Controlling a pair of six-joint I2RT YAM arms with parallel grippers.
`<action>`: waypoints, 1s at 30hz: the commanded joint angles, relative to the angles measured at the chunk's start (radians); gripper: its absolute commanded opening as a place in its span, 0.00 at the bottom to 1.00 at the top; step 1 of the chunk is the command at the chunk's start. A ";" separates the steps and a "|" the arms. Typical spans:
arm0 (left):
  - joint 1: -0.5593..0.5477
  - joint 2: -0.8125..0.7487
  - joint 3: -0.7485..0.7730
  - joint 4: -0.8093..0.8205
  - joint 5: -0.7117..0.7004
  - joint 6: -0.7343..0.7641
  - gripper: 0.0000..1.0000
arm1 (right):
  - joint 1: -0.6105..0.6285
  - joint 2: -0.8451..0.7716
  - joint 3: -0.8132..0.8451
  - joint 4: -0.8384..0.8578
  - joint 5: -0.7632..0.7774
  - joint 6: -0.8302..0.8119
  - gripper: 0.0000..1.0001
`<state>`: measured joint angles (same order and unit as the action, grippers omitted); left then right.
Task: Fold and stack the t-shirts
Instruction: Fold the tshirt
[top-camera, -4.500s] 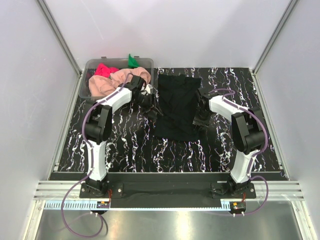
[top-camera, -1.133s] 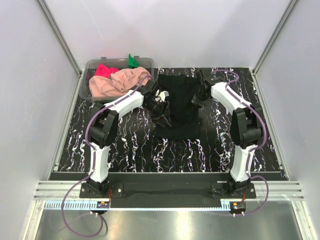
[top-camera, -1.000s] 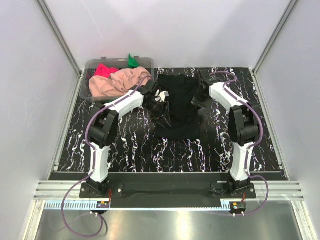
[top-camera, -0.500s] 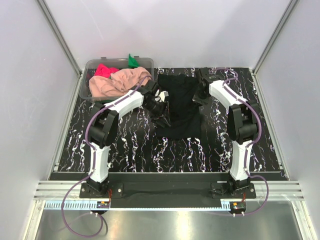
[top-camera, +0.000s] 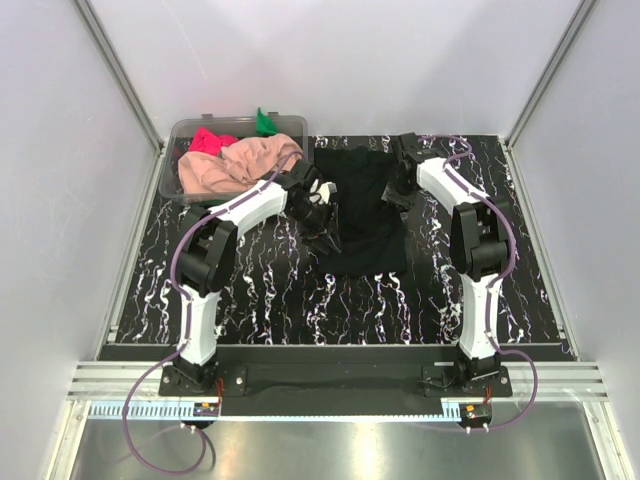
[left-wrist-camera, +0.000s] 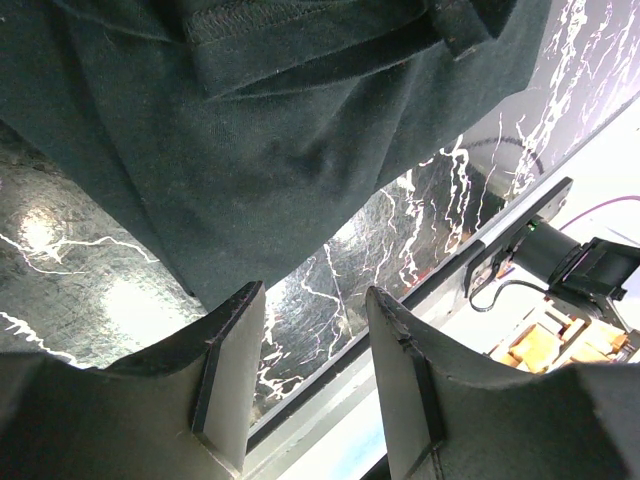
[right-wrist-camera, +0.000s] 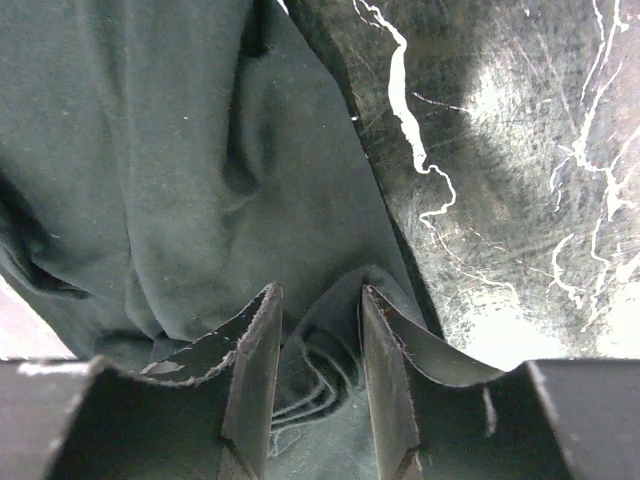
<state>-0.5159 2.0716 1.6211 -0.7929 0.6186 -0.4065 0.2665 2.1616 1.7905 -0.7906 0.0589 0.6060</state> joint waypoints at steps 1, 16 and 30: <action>0.004 -0.031 -0.001 0.001 -0.013 0.020 0.49 | -0.003 -0.061 0.006 0.014 0.008 -0.038 0.45; 0.002 -0.048 -0.001 0.000 -0.039 0.015 0.50 | -0.009 -0.252 0.054 -0.062 -0.108 -0.068 0.49; -0.004 -0.151 -0.086 0.043 -0.151 -0.060 0.50 | 0.060 -0.427 -0.395 -0.009 -0.266 -0.052 0.43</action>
<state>-0.5163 2.0132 1.5486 -0.7834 0.5064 -0.4484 0.3035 1.7363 1.3994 -0.8139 -0.1635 0.5640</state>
